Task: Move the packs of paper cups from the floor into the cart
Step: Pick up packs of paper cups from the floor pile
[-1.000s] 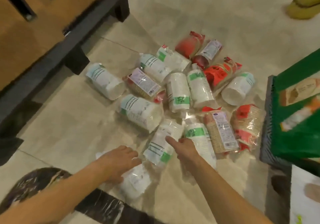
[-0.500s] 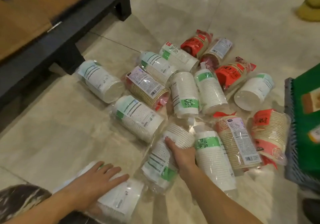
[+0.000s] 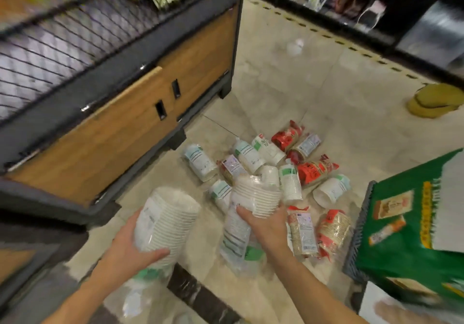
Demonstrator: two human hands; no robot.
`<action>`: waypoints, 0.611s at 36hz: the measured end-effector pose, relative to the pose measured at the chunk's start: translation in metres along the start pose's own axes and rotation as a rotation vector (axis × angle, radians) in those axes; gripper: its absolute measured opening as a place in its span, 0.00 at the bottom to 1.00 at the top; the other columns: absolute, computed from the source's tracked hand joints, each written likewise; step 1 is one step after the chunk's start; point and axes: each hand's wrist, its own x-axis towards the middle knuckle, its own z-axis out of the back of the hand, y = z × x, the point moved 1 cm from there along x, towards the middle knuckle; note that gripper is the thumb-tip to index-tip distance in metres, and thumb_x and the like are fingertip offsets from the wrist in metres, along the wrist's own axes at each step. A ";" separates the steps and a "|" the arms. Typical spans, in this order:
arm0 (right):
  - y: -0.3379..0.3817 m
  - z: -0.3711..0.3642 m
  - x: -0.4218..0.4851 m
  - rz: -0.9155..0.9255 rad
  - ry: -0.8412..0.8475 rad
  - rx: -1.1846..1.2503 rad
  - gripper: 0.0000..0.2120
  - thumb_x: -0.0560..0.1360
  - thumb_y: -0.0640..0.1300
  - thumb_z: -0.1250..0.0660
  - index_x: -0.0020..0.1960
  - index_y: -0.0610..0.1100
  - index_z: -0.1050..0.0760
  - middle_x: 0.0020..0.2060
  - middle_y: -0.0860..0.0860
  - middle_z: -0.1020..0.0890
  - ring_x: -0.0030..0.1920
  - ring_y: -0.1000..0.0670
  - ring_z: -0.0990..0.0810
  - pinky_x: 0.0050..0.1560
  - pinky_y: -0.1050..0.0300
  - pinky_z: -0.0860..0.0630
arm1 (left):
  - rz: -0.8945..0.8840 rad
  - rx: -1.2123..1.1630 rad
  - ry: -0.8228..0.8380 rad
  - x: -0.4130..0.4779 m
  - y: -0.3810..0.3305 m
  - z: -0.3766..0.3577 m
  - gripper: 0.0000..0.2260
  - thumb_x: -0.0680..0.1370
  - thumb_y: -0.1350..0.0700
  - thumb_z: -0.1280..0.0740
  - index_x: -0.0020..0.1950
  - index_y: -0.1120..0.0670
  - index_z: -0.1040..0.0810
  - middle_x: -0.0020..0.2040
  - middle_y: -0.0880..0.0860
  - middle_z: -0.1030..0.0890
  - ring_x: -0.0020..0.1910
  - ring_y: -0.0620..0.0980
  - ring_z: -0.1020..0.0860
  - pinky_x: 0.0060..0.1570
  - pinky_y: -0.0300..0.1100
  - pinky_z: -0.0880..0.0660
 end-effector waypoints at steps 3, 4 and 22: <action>0.104 0.012 -0.069 0.119 0.091 -0.059 0.48 0.62 0.49 0.11 0.72 0.46 0.36 0.60 0.55 0.22 0.62 0.50 0.20 0.63 0.54 0.24 | -0.027 -0.087 -0.109 -0.058 -0.067 0.066 0.52 0.59 0.38 0.18 0.77 0.38 0.41 0.74 0.44 0.32 0.71 0.50 0.31 0.70 0.54 0.32; 0.127 0.015 -0.084 0.150 0.107 -0.079 0.49 0.62 0.49 0.11 0.74 0.46 0.37 0.61 0.54 0.22 0.64 0.49 0.20 0.64 0.53 0.24 | -0.042 -0.118 -0.137 -0.072 -0.083 0.081 0.50 0.57 0.36 0.18 0.74 0.35 0.39 0.72 0.42 0.30 0.70 0.48 0.29 0.69 0.54 0.30; 0.375 -0.056 -0.256 0.787 0.730 -0.305 0.65 0.56 0.69 0.18 0.82 0.62 0.51 0.73 0.53 0.25 0.71 0.45 0.22 0.73 0.41 0.24 | -0.151 -0.518 -0.879 -0.276 -0.176 0.246 0.46 0.67 0.41 0.22 0.71 0.23 0.53 0.68 0.30 0.34 0.65 0.41 0.28 0.65 0.45 0.29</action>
